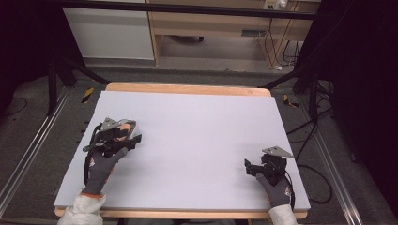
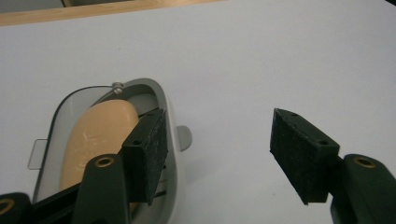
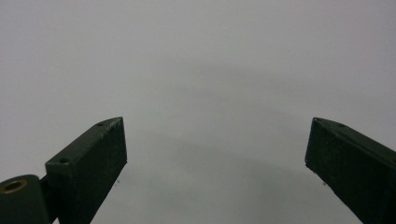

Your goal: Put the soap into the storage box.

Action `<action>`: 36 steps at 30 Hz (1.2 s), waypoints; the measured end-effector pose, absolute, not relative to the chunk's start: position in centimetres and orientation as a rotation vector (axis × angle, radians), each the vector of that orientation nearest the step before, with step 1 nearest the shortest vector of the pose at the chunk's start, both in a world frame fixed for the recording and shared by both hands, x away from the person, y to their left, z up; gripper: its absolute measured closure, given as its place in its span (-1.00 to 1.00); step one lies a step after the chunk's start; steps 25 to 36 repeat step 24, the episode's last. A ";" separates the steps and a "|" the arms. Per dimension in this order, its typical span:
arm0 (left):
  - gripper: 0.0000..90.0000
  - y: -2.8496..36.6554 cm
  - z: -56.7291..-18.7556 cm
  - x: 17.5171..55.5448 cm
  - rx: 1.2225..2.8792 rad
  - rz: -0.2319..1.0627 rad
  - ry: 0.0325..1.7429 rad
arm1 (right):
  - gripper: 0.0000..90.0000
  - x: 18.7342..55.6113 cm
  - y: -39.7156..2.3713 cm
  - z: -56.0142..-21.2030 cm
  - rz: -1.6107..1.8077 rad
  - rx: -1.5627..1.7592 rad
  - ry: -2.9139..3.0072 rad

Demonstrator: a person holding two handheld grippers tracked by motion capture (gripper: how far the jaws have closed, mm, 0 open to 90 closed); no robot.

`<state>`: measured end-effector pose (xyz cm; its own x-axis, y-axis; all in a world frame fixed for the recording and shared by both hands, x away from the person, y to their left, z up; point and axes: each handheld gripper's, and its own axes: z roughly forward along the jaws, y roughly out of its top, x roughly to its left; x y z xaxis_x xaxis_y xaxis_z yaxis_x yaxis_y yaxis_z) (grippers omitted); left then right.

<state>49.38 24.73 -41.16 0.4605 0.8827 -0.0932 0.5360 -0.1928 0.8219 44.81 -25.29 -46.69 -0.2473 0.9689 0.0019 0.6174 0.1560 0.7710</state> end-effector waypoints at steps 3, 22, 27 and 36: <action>-0.18 24.4 -41.4 48.7 1.872 0.526 1.178 | -0.87 44.6 -25.4 -46.6 0.913 1.499 1.931; -0.22 22.2 -45.3 44.6 2.019 0.516 1.092 | -0.87 44.0 -26.0 -47.0 0.897 1.516 1.930; -0.23 22.2 -45.7 44.3 2.045 0.515 1.088 | -0.87 43.9 -25.9 -47.0 0.897 1.520 1.928; -0.23 22.2 -45.7 44.3 2.045 0.515 1.088 | -0.87 43.9 -25.9 -47.0 0.897 1.520 1.928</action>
